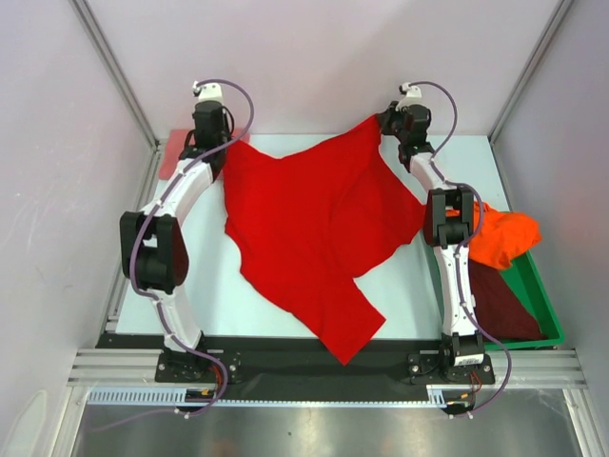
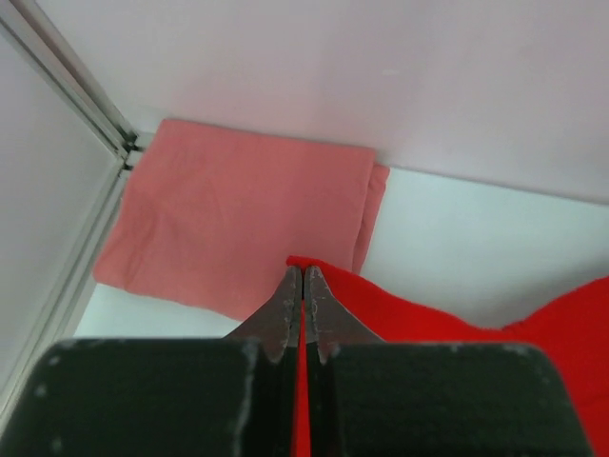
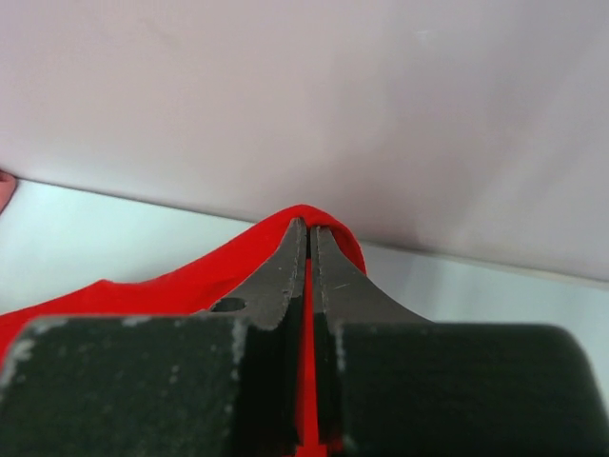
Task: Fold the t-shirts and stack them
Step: Flatten the tshirt out, then fold the tshirt
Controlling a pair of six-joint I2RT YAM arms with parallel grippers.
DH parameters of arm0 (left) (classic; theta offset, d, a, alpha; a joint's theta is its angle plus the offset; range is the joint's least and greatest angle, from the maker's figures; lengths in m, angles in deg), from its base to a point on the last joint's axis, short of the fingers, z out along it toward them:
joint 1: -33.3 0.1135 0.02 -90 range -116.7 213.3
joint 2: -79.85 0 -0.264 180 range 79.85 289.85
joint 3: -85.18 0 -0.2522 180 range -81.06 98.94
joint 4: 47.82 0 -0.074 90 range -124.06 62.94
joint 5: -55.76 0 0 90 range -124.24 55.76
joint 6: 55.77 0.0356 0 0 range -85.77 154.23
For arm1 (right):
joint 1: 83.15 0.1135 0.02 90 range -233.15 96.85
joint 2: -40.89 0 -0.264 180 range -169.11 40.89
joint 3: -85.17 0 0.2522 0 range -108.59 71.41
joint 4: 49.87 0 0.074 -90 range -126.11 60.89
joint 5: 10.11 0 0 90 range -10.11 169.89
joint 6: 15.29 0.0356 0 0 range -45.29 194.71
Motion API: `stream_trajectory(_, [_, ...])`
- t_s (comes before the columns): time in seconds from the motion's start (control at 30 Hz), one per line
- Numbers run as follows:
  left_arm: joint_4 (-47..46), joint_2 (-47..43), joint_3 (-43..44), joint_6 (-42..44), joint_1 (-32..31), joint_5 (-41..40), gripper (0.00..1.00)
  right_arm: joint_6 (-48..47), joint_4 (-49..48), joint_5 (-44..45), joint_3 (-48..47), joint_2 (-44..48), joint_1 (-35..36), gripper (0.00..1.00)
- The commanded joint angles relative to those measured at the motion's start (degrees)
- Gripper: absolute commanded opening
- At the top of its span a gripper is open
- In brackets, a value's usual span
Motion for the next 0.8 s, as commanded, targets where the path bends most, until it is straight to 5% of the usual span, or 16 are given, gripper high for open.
stream_trajectory(0.0, [-2.1, -2.1, 4.9, 0.8, 0.3, -4.2, 0.00, 0.4, -3.0, 0.8, -5.5, -1.2, -0.4, 0.00])
stream_trajectory(0.27, [-2.1, -6.3, 1.1, 1.6, 1.1, -17.3, 0.00, 2.9, -6.5, 1.6, -7.0, -3.8, -0.5, 0.00])
stream_trajectory(0.77, [-1.4, -3.5, 3.2, 0.3, 2.9, -13.3, 0.00, 3.4, -10.5, 4.3, -11.4, -4.9, -0.2, 0.00])
